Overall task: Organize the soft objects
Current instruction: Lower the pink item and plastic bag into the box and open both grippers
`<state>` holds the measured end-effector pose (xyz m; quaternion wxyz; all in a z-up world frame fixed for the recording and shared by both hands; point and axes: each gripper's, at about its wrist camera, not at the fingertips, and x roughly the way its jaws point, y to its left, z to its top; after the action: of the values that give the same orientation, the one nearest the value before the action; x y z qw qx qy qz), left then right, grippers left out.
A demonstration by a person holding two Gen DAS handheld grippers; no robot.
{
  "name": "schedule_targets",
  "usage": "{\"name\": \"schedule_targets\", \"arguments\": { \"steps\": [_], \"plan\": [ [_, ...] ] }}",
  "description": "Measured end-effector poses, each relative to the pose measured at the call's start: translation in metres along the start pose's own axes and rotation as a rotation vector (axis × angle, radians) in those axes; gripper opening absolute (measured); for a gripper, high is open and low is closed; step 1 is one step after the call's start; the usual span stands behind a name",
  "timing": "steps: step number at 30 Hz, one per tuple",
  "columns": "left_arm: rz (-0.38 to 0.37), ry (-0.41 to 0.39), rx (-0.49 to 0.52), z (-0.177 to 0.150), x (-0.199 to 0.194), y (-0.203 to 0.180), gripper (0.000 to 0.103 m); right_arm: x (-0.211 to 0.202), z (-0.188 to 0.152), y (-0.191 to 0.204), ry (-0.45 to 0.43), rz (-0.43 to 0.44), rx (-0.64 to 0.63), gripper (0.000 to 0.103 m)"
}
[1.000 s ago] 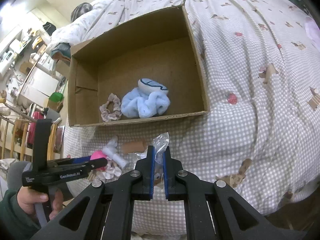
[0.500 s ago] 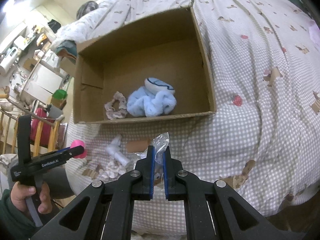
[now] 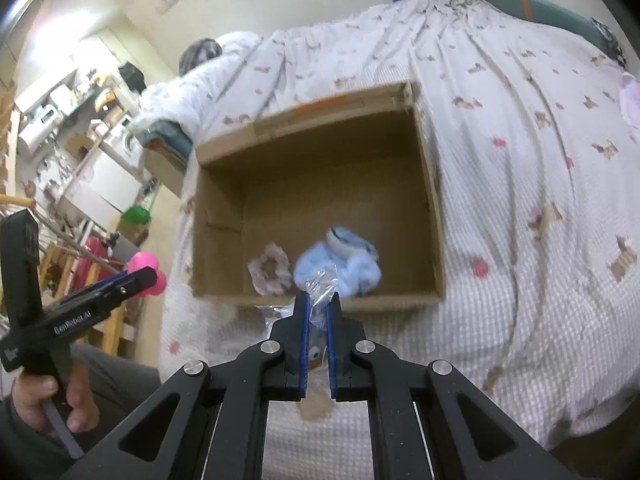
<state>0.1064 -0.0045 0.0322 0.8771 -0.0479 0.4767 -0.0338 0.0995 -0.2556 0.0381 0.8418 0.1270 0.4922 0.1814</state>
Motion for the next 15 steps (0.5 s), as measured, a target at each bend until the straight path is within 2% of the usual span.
{"name": "schedule_targets", "arguments": {
  "steps": [5,10,15],
  "plan": [
    [0.025,-0.043,0.079,0.025,0.01,-0.015,0.043,0.0,0.029,0.007,-0.067,0.001,-0.012,0.008],
    [0.013,-0.028,0.083,0.041,0.04,-0.023,0.043,0.023,0.045,0.003,-0.08,-0.055,-0.014,0.008],
    [0.001,0.006,0.091,0.036,0.071,-0.027,0.043,0.049,0.043,-0.012,-0.063,-0.095,-0.006,0.008]
  ]
}}
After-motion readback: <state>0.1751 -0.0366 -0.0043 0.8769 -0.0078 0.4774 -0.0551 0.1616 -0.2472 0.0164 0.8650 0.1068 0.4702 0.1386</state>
